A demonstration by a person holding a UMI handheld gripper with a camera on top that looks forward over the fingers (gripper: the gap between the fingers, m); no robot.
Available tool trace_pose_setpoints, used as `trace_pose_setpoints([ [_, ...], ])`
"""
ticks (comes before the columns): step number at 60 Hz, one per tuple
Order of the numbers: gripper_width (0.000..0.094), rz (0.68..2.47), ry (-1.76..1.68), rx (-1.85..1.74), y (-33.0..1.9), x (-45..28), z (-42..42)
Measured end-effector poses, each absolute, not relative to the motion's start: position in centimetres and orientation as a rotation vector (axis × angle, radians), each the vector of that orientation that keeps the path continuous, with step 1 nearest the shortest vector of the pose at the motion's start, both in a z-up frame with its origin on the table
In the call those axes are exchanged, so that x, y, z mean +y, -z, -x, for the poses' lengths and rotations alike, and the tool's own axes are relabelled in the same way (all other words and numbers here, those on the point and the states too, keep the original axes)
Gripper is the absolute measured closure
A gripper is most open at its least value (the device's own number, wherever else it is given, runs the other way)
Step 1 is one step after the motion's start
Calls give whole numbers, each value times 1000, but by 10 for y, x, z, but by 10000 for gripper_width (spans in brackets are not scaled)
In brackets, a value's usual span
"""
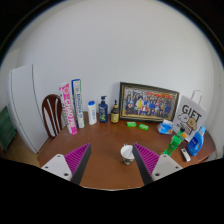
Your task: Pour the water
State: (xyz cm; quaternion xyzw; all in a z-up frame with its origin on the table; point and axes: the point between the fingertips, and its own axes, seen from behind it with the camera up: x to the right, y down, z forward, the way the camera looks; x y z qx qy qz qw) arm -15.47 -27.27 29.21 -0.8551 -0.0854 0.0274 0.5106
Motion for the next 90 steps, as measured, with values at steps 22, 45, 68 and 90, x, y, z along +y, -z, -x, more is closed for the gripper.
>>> trace_pose_setpoints([
  [22, 83, 2079, 40, -54, -254, -252, 65],
  [45, 81, 2050, 40, 48, -152, -175, -110],
  [68, 79, 1990, 31, 69, -85, -55, -207],
  [90, 511, 1952, 57, 25, -73, -25, -212],
])
